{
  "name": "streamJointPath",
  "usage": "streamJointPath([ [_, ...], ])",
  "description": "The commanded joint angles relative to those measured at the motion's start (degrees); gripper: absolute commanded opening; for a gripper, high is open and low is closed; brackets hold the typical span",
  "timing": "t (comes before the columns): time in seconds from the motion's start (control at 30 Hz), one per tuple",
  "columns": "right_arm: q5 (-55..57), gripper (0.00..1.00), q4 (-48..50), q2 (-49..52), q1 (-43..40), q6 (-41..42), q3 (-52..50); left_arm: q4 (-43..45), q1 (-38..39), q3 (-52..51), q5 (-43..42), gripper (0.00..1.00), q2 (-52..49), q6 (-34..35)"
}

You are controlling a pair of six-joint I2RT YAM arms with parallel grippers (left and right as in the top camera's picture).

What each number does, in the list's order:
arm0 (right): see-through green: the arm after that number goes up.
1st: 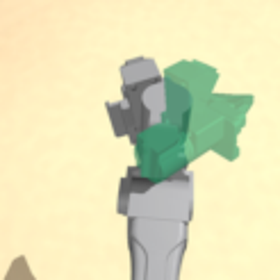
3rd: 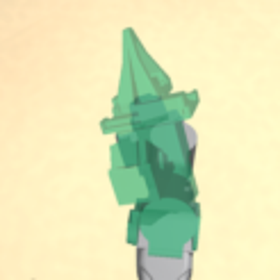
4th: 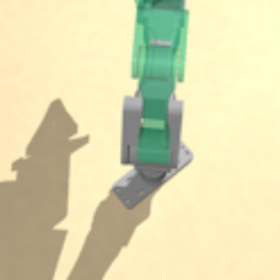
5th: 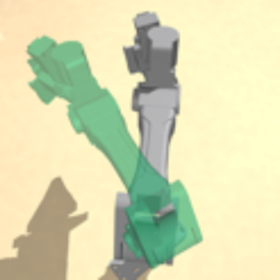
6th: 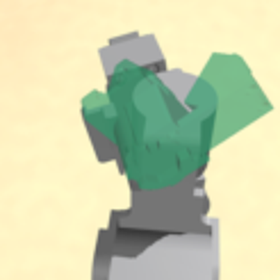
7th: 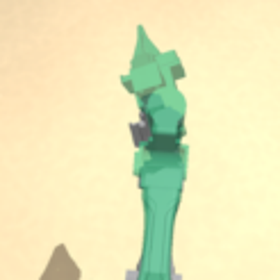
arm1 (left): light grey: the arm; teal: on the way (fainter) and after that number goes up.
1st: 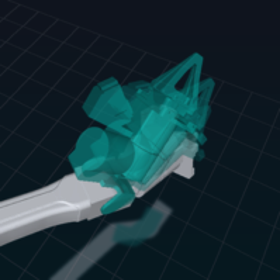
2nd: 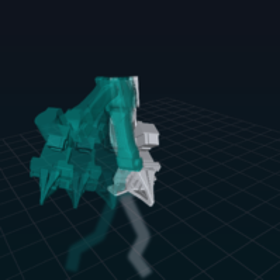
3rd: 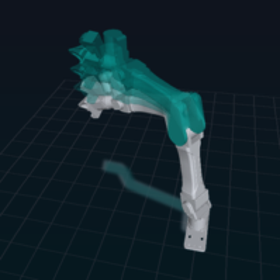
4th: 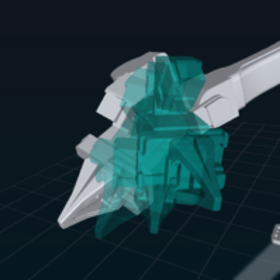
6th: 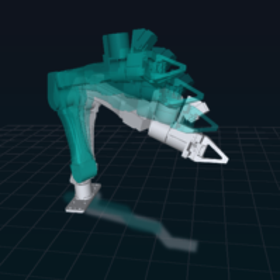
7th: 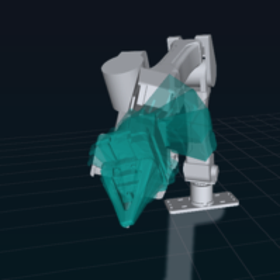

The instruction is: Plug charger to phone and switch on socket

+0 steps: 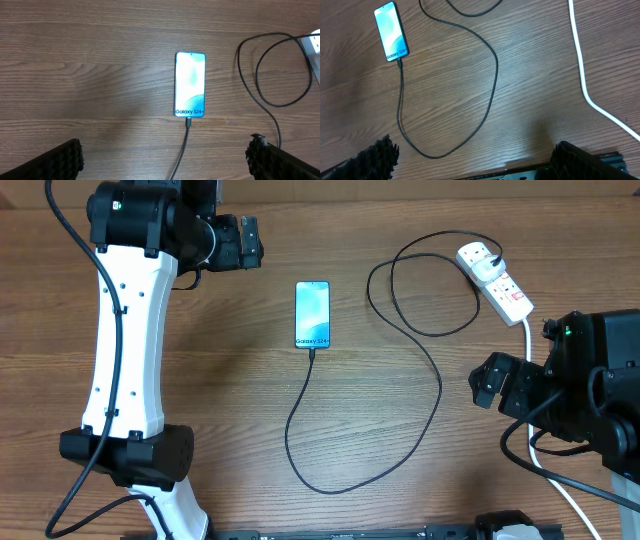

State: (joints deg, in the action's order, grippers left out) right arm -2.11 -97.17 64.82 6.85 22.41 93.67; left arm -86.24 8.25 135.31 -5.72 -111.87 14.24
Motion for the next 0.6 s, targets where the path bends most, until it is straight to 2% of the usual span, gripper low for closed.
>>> streamJointPath([
  [0.0,0.5,1.00,0.1,-1.8,0.3,-0.3,-0.3,-0.1,0.4,-0.2,0.4,1.00,-0.3,0.0],
  [0.33,0.9,1.00,1.0,-6.7,0.3,-0.3,-1.1,-0.1,0.4,-0.2,0.3,1.00,-0.3,0.0],
  [0.57,1.6,1.00,12.7,-19.6,0.3,-0.8,-16.7,-0.1,0.4,-0.2,0.3,0.99,-0.3,0.0],
])
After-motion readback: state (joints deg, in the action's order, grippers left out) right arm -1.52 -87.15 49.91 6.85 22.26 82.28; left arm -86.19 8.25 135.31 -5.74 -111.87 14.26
